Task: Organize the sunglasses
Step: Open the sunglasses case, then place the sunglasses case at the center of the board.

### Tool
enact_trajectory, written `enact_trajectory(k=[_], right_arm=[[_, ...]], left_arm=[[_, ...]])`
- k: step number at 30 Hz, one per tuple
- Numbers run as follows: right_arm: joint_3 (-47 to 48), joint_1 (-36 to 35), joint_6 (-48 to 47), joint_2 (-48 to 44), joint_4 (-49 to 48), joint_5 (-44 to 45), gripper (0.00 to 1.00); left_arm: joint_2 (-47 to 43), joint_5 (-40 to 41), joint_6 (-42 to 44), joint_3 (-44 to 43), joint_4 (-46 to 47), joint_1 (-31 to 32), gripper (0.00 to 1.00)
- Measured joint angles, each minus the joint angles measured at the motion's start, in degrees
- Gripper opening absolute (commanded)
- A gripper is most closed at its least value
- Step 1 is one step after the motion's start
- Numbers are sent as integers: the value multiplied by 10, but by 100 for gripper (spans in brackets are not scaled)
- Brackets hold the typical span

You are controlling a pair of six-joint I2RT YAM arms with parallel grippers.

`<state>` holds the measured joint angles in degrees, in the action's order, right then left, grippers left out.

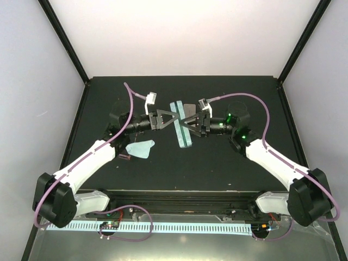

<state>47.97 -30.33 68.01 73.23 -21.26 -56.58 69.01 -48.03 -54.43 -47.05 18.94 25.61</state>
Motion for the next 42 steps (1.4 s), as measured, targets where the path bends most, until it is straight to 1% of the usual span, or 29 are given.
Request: enact_trajectory(k=[7,9,11,17,20,24,26,27,28,32,36,39,42], right_arm=[[-12,21,30,-43,-14,1,32],[-21,28,48,-52,-12,7,28],[-26,34,57,-59,-5,14,26],[-20,44,45,-89,13,43,24],[-20,44,26,-95,45,53,24],[-15,42,-14,-92,91,63,24],[-6,41,-40,-86,116,70,24],[-1,40,-54,-80,129,72,24],[6,40,-71,-71,144,76,25],[27,40,-145,-7,205,93,28],[31,40,-229,88,262,105,28],[40,40,-287,160,299,112,31],[49,42,-337,219,321,114,36]], left_arm=[[-9,-2,16,-17,-6,10,64],[-11,14,40,-17,-15,6,63],[-11,29,58,-17,-28,3,62],[-2,71,90,-4,-75,-2,61],[5,74,94,-2,-83,-2,66],[5,82,101,-2,-107,-2,80],[4,88,110,-2,-123,-2,88],[3,94,117,-2,-134,-2,94],[1,100,123,-2,-145,-2,98],[-20,163,163,-3,-213,-2,99],[-39,232,203,-3,-279,-2,99],[-41,259,223,-1,-309,-3,99],[-41,267,234,13,-320,-4,99]])
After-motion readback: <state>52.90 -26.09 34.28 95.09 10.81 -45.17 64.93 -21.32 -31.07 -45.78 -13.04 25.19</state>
